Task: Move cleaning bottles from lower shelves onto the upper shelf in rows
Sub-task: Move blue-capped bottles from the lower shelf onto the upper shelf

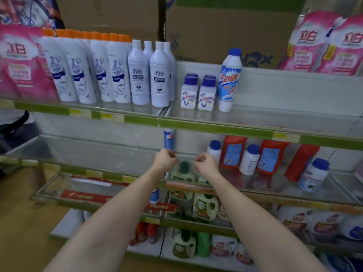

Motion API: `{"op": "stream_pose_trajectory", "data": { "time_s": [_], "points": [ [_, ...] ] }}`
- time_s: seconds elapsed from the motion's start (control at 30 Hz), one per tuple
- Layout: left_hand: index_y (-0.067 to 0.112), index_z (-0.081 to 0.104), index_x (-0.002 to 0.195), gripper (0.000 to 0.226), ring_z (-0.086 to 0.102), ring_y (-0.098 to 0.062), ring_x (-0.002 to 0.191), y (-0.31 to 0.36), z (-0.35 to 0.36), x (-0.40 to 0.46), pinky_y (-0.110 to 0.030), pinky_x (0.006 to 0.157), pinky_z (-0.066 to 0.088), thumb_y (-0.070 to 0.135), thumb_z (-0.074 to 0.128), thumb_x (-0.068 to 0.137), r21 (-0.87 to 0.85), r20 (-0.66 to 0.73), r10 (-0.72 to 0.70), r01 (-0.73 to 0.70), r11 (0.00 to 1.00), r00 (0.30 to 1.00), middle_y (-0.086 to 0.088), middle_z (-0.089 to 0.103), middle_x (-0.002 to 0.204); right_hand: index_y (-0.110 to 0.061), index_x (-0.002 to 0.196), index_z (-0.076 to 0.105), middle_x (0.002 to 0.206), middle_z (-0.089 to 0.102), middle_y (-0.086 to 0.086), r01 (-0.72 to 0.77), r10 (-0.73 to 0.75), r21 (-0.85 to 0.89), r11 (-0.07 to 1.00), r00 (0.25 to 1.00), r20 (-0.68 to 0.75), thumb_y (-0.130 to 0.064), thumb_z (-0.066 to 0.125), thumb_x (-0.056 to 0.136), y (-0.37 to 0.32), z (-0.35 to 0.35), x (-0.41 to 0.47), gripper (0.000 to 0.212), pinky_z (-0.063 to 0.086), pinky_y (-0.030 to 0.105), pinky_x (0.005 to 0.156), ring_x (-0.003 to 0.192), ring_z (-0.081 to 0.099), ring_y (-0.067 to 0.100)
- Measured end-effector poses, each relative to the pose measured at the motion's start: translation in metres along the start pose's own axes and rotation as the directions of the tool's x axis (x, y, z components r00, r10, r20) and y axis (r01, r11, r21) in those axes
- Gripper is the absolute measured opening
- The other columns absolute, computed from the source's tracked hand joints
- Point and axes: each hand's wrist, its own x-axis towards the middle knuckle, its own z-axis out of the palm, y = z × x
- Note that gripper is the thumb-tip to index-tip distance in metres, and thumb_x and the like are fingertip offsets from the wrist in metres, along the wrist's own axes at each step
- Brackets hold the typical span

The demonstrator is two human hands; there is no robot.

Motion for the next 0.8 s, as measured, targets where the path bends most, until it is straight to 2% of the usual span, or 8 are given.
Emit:
{"op": "stream_pose_trajectory", "data": {
  "time_s": [0.13, 0.2, 0.3, 0.4, 0.47, 0.6, 0.73, 0.8],
  "points": [
    [0.007, 0.068, 0.091, 0.009, 0.064, -0.026, 0.084, -0.03, -0.007, 0.006, -0.029, 0.072, 0.049, 0.014, 0.061, 0.092, -0.008, -0.054, -0.061, 0.06, 0.998, 0.997, -0.009, 0.067, 0.087, -0.02, 0.087, 0.057, 0.097, 0.071, 0.011, 0.007, -0.006, -0.012, 1.0, 0.997, 0.08, -0.005, 0.067, 0.09, -0.001, 0.032, 0.007, 0.018, 0.059, 0.049, 0.088, 0.089, 0.069, 0.029],
    [0.004, 0.07, 0.093, 0.015, 0.066, -0.031, 0.085, -0.04, -0.007, 0.015, -0.037, 0.078, 0.057, 0.015, 0.061, 0.092, -0.035, -0.068, -0.09, 0.088, 0.996, 0.994, -0.014, 0.071, 0.09, -0.026, 0.086, 0.057, 0.099, 0.07, 0.005, 0.019, -0.016, -0.039, 0.999, 0.997, 0.081, -0.011, 0.066, 0.092, 0.001, 0.045, 0.014, 0.019, 0.058, 0.047, 0.09, 0.093, 0.069, 0.026],
    [0.005, 0.07, 0.095, 0.014, 0.067, -0.032, 0.082, -0.05, 0.0, 0.034, -0.045, 0.082, 0.059, 0.016, 0.062, 0.092, -0.065, -0.078, -0.123, 0.118, 0.991, 0.989, -0.016, 0.071, 0.092, -0.031, 0.089, 0.057, 0.099, 0.067, -0.003, 0.002, 0.001, -0.044, 0.999, 0.998, 0.065, -0.019, 0.065, 0.094, 0.002, 0.056, 0.026, 0.015, 0.057, 0.043, 0.09, 0.094, 0.067, 0.02],
    [0.007, 0.067, 0.098, 0.011, 0.063, -0.029, 0.077, -0.052, 0.01, 0.059, -0.04, 0.078, 0.058, 0.016, 0.062, 0.093, -0.075, -0.061, -0.128, 0.124, 0.989, 0.99, -0.012, 0.068, 0.089, -0.03, 0.092, 0.059, 0.099, 0.066, -0.006, -0.023, 0.025, -0.023, 0.999, 0.998, 0.066, -0.02, 0.065, 0.095, 0.006, 0.065, 0.048, 0.013, 0.057, 0.041, 0.092, 0.095, 0.066, 0.017],
    [0.008, 0.062, 0.099, 0.006, 0.056, -0.024, 0.074, -0.053, 0.016, 0.079, -0.033, 0.07, 0.048, 0.012, 0.062, 0.094, -0.09, -0.044, -0.138, 0.134, 0.987, 0.989, -0.009, 0.063, 0.088, -0.028, 0.097, 0.062, 0.1, 0.066, -0.007, -0.028, 0.028, -0.002, 1.0, 0.997, 0.069, -0.02, 0.065, 0.096, 0.008, 0.07, 0.067, 0.009, 0.056, 0.041, 0.094, 0.097, 0.065, 0.017],
    [0.006, 0.065, 0.114, 0.023, 0.062, -0.028, 0.097, -0.062, 0.026, 0.123, -0.032, 0.085, 0.048, 0.012, 0.066, 0.092, -0.095, -0.029, -0.163, 0.159, 0.983, 0.986, -0.011, 0.067, 0.109, -0.016, 0.117, 0.065, 0.115, 0.068, 0.001, -0.023, 0.023, -0.001, 1.0, 0.996, 0.088, -0.017, 0.059, 0.098, 0.011, 0.077, 0.105, 0.02, 0.053, 0.038, 0.096, 0.105, 0.064, 0.021],
    [0.003, 0.059, 0.129, 0.04, 0.061, -0.031, 0.113, -0.069, 0.034, 0.166, -0.039, 0.098, 0.048, 0.011, 0.069, 0.09, -0.115, 0.005, -0.237, 0.236, 0.965, 0.972, -0.012, 0.065, 0.122, -0.002, 0.118, 0.064, 0.12, 0.067, 0.013, 0.012, 0.0, -0.074, 0.997, 0.988, 0.154, -0.01, 0.049, 0.1, 0.006, 0.084, 0.148, 0.024, 0.05, 0.039, 0.094, 0.105, 0.063, 0.028],
    [0.001, 0.055, 0.132, 0.044, 0.059, -0.035, 0.117, -0.075, 0.041, 0.186, -0.045, 0.101, 0.05, 0.006, 0.067, 0.09, -0.172, 0.008, -0.275, 0.272, 0.947, 0.961, -0.015, 0.062, 0.129, 0.0, 0.122, 0.063, 0.127, 0.065, 0.014, -0.008, 0.019, -0.061, 0.998, 0.982, 0.188, -0.005, 0.05, 0.098, 0.008, 0.087, 0.169, 0.028, 0.048, 0.038, 0.099, 0.113, 0.062, 0.03]
  ]
}}
